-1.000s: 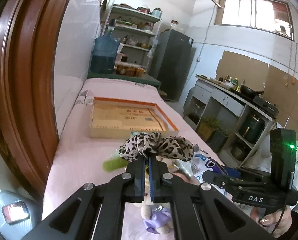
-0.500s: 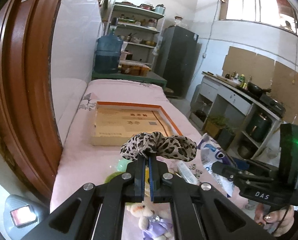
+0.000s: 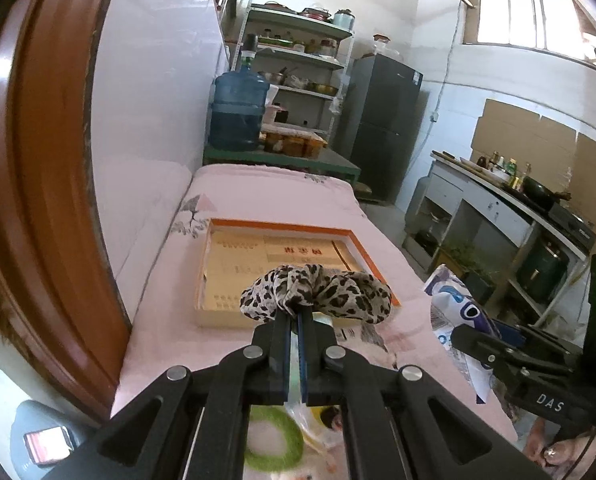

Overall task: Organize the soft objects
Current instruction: 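Carry the scrunchie and snack bag with both grippers over the wooden tray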

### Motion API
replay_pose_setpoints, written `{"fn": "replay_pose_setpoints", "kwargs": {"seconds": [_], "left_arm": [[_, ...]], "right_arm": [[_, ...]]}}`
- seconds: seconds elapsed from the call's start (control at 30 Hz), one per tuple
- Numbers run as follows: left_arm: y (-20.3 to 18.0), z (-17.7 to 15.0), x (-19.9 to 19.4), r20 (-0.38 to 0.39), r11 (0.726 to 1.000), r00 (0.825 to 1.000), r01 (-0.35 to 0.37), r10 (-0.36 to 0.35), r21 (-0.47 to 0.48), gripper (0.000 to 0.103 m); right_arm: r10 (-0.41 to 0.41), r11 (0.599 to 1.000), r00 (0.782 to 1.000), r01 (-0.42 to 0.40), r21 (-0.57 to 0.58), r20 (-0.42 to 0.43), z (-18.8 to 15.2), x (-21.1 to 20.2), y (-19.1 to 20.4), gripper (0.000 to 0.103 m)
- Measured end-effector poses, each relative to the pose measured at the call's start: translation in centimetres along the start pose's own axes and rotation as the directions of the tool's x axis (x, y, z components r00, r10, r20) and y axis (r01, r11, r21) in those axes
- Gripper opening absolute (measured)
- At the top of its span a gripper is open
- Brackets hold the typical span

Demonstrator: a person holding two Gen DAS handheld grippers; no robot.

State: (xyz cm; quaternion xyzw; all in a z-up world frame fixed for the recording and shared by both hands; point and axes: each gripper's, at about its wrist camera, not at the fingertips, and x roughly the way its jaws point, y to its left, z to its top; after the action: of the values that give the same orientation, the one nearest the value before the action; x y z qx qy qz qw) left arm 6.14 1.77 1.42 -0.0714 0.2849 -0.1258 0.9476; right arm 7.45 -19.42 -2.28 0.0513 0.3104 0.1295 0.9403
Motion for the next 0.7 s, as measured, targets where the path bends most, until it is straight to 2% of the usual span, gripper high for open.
{"fn": "replay_pose_setpoints", "kwargs": {"seconds": [0.37, 0.7], "left_arm": [[1.1, 3.4, 3.5, 0.021, 0.999, 0.998, -0.051, 0.051, -0.009, 0.003], [2.7, 5.2, 7.1, 0.003, 0.996, 0.997, -0.080, 0.080, -0.032, 0.003]], "right_arm": [[-0.016, 1.000, 1.000, 0.016, -0.001, 0.009, 4.0, 3.7, -0.8, 0.051], [-0.024, 1.000, 1.000, 0.024, 0.011, 0.003, 6.5, 7.2, -1.6, 0.051]]}}
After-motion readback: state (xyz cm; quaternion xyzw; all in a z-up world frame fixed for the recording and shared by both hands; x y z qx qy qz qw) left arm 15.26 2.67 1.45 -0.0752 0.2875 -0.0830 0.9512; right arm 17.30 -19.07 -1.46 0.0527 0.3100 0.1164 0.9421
